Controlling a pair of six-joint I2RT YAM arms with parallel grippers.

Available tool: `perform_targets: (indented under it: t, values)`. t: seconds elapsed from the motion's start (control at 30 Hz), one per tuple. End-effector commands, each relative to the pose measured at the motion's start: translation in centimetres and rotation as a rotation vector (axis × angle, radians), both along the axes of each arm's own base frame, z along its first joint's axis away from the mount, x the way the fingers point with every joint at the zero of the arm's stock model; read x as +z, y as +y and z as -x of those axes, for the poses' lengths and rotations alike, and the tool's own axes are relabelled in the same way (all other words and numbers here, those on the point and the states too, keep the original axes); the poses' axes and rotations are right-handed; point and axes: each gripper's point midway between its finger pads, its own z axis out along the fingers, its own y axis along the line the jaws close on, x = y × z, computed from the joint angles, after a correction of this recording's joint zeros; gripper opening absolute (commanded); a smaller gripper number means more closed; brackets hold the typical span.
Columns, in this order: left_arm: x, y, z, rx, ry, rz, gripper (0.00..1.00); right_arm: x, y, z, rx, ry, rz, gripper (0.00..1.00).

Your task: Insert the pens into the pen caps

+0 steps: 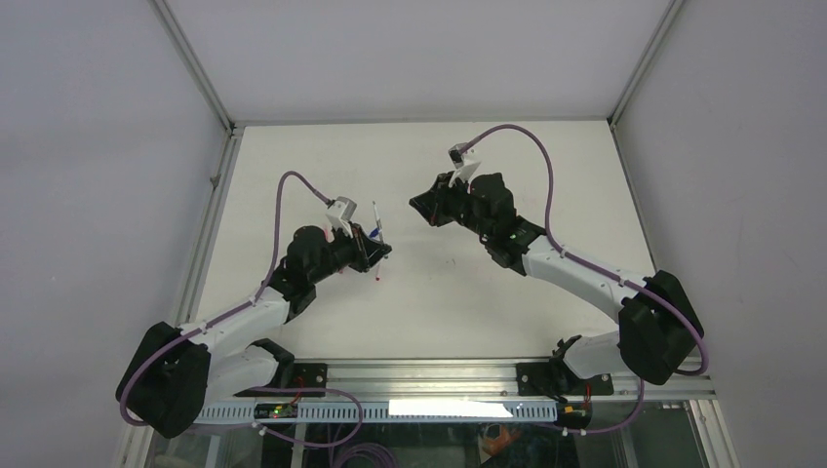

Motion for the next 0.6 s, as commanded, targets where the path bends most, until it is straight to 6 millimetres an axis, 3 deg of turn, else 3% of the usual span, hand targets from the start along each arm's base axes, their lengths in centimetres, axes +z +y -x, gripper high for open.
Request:
perform_targets:
  t: [0.0,0.57]
  values:
    - [-0.03,1.06,-0.53,0.046,0.003,-0.025,0.0,2.74,0.02,-0.54,-0.01,-0.066,-0.034,0.05]
    - [-0.3,1.59,-0.44,0.054,0.011,-0.021,0.0,2.23,0.84,-0.55,0.013,-0.047,-0.017,0.06]
